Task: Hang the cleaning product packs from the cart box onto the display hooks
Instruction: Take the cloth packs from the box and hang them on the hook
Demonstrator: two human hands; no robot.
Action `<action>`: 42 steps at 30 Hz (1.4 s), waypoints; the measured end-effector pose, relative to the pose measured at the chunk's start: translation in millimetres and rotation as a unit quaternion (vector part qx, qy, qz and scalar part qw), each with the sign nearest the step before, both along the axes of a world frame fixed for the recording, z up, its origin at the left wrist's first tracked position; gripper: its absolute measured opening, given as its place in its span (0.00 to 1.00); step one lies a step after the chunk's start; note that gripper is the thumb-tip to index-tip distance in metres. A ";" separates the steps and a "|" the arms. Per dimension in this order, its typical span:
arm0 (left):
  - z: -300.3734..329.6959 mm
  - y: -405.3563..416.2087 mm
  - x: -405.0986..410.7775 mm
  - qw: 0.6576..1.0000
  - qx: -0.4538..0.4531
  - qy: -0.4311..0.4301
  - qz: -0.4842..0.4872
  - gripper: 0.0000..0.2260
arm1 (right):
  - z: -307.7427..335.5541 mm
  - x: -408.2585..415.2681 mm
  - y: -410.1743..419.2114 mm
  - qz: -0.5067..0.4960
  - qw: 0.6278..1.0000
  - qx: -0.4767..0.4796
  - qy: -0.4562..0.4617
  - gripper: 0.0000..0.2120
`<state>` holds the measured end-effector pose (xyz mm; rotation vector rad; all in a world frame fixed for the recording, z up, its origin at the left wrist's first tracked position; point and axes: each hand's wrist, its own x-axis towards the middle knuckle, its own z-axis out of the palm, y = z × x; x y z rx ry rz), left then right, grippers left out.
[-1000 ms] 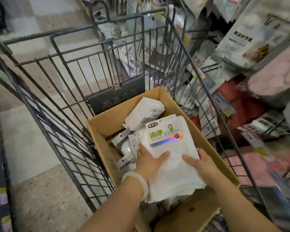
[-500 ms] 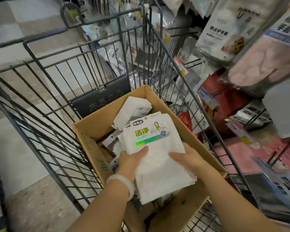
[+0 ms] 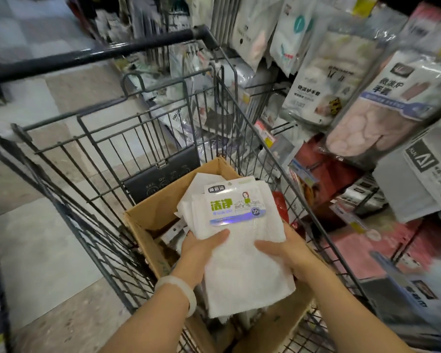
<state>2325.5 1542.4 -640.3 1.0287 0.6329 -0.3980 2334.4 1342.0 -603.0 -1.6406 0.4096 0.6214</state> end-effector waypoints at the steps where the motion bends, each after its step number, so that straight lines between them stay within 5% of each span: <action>1: 5.5 2.3 0.8 1.000 -0.002 -0.008 -0.007 0.28 | 5.6 -0.7 0.0 0.002 1.000 0.016 -0.008 0.27; 6: 41.6 6.3 5.0 0.994 0.026 -0.078 -0.070 0.21 | 32.6 -6.7 -1.6 -0.062 0.990 0.124 0.001 0.22; 10: 75.7 4.6 5.1 0.981 0.054 -0.122 -0.140 0.33 | 58.6 -19.9 -11.0 -0.074 0.989 0.124 -0.020 0.26; 14: 115.4 -10.5 -2.1 0.969 0.082 -0.166 -0.163 0.18 | 92.0 -39.4 -24.2 -0.088 0.986 0.115 -0.080 0.28; 21: 180.3 -75.8 -44.5 0.943 0.099 -0.234 -0.213 0.13 | 138.8 -109.6 -79.5 -0.185 0.963 0.121 -0.151 0.24; 31: 255.1 -243.2 -221.6 0.863 0.043 -0.348 -0.362 0.12 | 211.4 -352.1 -209.9 -0.362 0.898 0.082 -0.236 0.29; 42: 318.7 -436.0 -457.8 0.730 -0.022 -0.410 -0.546 0.13 | 272.6 -657.0 -326.5 -0.544 0.782 -0.035 -0.303 0.30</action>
